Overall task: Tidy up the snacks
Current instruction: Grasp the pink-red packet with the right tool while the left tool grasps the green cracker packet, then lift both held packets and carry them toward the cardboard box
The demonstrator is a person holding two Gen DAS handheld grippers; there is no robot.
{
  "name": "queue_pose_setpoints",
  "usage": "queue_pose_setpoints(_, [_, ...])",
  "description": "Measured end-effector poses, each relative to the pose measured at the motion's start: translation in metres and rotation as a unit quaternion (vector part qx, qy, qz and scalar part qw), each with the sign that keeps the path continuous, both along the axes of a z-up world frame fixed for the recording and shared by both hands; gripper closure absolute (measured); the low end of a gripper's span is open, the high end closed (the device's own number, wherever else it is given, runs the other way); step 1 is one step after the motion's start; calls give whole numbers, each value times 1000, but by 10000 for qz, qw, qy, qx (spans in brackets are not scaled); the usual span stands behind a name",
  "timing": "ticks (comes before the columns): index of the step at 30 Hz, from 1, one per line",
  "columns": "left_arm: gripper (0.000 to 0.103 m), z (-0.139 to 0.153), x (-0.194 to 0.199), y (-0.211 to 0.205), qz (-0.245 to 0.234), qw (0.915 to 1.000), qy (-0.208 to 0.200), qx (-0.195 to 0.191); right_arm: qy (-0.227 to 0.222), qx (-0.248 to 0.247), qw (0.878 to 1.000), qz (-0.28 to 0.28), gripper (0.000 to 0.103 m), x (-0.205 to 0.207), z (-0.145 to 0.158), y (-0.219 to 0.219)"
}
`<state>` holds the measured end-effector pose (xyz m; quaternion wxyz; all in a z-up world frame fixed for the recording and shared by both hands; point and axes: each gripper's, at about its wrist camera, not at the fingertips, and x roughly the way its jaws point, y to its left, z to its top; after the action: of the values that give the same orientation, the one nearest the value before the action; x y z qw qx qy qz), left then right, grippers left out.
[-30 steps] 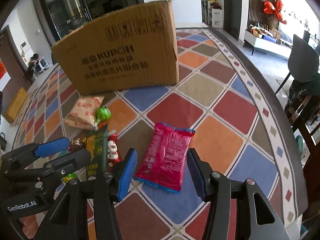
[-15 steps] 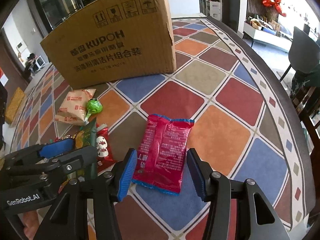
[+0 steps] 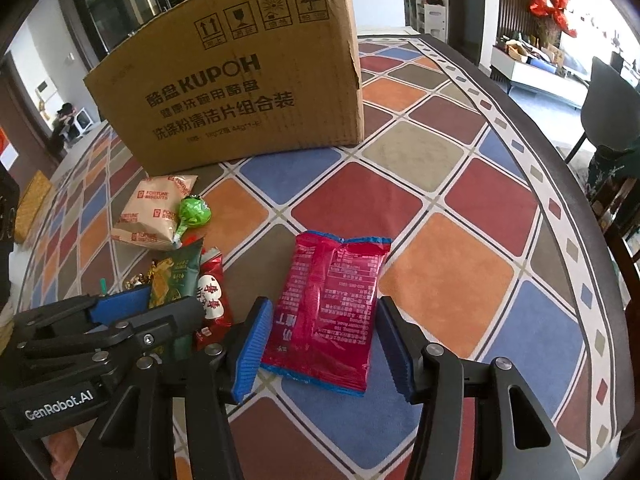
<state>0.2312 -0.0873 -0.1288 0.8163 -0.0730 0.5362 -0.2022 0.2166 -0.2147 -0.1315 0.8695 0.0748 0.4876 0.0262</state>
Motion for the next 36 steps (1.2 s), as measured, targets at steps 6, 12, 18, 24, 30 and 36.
queue_pose_setpoints(6, [59, 3, -2, -1, 7, 9999, -71, 73, -37, -68, 10000, -17, 48, 0, 0, 3])
queue_pose_setpoints(12, [59, 7, -6, -4, -23, 9995, -254, 187, -73, -123, 9999, -37, 57, -2, 0, 5])
queue_pose_setpoints(18, [59, 12, -11, -5, -5, 9988, -409, 261, -133, -36, 9999, -78, 59, -5, 3, 3])
queue_pose_setpoints(24, [59, 24, -14, -1, 14, 9974, -653, 298, -300, -24, 9995, -48, 59, -10, 14, 4])
queue_pose_setpoints(30, [59, 35, -16, 2, 24, 9960, -844, 280, -467, 16, 9989, -25, 59, -11, 28, 4])
queue_pose_setpoints(36, [59, 58, -20, 9, 69, 9927, -1178, 235, -702, 63, 9975, -15, 59, -12, 46, 4])
